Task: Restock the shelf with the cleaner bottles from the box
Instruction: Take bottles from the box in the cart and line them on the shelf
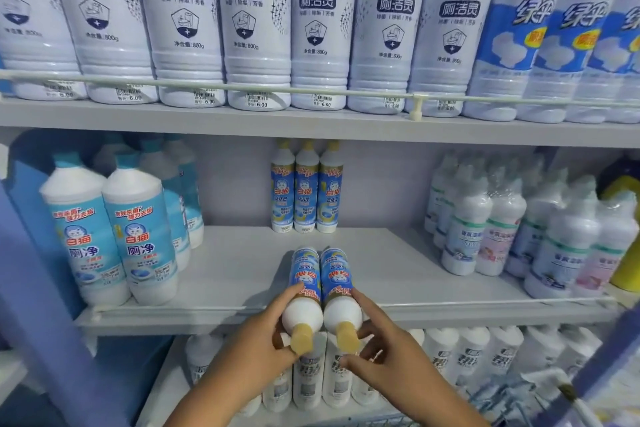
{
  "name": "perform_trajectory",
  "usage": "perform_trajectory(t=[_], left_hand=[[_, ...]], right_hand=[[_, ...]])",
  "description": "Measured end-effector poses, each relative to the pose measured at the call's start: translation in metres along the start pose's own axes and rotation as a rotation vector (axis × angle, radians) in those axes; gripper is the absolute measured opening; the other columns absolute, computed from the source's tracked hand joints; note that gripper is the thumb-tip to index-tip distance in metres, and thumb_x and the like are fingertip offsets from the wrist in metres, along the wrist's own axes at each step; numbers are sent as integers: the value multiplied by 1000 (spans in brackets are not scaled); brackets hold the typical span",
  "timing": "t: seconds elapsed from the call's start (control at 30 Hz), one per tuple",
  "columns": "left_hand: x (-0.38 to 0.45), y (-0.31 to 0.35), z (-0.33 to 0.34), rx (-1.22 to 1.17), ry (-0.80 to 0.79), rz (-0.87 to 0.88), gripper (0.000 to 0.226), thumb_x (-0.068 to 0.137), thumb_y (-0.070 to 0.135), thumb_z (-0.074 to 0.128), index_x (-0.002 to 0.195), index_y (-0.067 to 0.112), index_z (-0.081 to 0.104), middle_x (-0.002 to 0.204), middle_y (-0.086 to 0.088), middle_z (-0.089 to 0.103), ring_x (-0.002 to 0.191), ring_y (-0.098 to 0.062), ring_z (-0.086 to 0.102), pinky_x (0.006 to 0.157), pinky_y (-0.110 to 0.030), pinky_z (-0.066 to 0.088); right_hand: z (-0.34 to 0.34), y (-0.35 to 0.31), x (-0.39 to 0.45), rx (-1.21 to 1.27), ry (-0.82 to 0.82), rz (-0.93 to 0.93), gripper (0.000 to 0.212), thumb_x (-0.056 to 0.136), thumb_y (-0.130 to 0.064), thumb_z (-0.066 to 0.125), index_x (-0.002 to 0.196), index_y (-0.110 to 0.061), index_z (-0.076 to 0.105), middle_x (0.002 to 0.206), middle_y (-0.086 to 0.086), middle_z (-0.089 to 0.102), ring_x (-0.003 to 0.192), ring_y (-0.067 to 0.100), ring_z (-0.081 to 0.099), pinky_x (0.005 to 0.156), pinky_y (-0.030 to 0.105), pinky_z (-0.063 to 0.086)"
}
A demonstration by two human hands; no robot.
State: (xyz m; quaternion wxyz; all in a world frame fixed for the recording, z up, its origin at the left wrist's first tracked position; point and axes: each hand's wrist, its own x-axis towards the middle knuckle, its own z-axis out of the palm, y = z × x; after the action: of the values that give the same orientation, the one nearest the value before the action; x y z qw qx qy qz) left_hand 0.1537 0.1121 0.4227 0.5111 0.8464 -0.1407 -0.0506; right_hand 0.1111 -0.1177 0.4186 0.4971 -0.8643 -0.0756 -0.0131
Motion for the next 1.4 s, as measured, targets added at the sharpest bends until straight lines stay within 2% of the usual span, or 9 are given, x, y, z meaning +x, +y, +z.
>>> perform_trajectory(t=[0.33,0.53,0.67,0.8,0.87,0.97,1.17,1.3,1.4], left_hand=[[24,-10,7,-104,93,43,74,68,25,89,126,53,53,103,5,75,85,-26,72,85,-44,59],[60,30,-17,-256,178,22,55,75,12,85,119,35,61,73,1,75,53,-8,61,50,-26,50],[96,49,-41,-226,210,-6,36,79,34,81,111,37,64,60,5,68,47,-6,55,46,-24,45],[127,62,-55,-140,185,0,29,81,44,78,107,34,69,77,9,71,49,2,55,46,-15,41],[143,66,-59,-144,189,-1,22,83,41,77,100,29,71,79,13,74,59,9,63,47,-7,41],[165,70,-63,-64,210,-5,28,80,54,74,93,30,74,81,20,74,74,8,67,59,-13,47],[207,71,-56,-189,230,-65,30,83,60,68,93,32,71,92,14,74,86,-8,69,75,-25,50],[230,55,-45,-23,336,-54,46,81,70,58,104,31,68,96,9,71,89,-16,67,85,-34,53],[231,37,-28,-74,441,-8,25,82,56,69,91,34,63,89,13,72,85,-12,70,79,-35,57]], right_hand=[[-4,9,27,-475,209,-171,70,74,-74,61,140,-58,42,113,-23,44,81,-1,59,66,19,51],[-21,-15,67,-230,229,-325,59,76,-54,74,131,-40,63,137,-24,54,125,-1,54,105,25,46],[-30,-35,104,-135,285,-350,57,76,-54,75,128,-32,67,121,-21,66,114,2,60,95,28,52],[-42,-55,140,-175,287,-256,36,90,-40,70,126,-39,67,111,-16,62,101,-1,57,82,16,49],[-50,-63,160,-236,288,-161,8,94,-41,65,99,-45,69,98,-13,58,89,5,54,69,11,40],[-63,-70,191,-249,267,-74,36,96,-44,60,64,-35,47,70,-11,49,65,6,47,52,12,31],[-78,-81,240,-194,180,-33,38,99,-52,48,118,-26,68,106,-1,69,86,16,61,66,23,42],[-72,-72,260,-130,171,-33,37,96,-54,52,122,-31,63,116,0,71,96,19,64,83,37,54],[-63,-54,263,10,232,-37,35,93,-57,57,122,-38,58,109,-11,70,97,11,66,88,39,57]])
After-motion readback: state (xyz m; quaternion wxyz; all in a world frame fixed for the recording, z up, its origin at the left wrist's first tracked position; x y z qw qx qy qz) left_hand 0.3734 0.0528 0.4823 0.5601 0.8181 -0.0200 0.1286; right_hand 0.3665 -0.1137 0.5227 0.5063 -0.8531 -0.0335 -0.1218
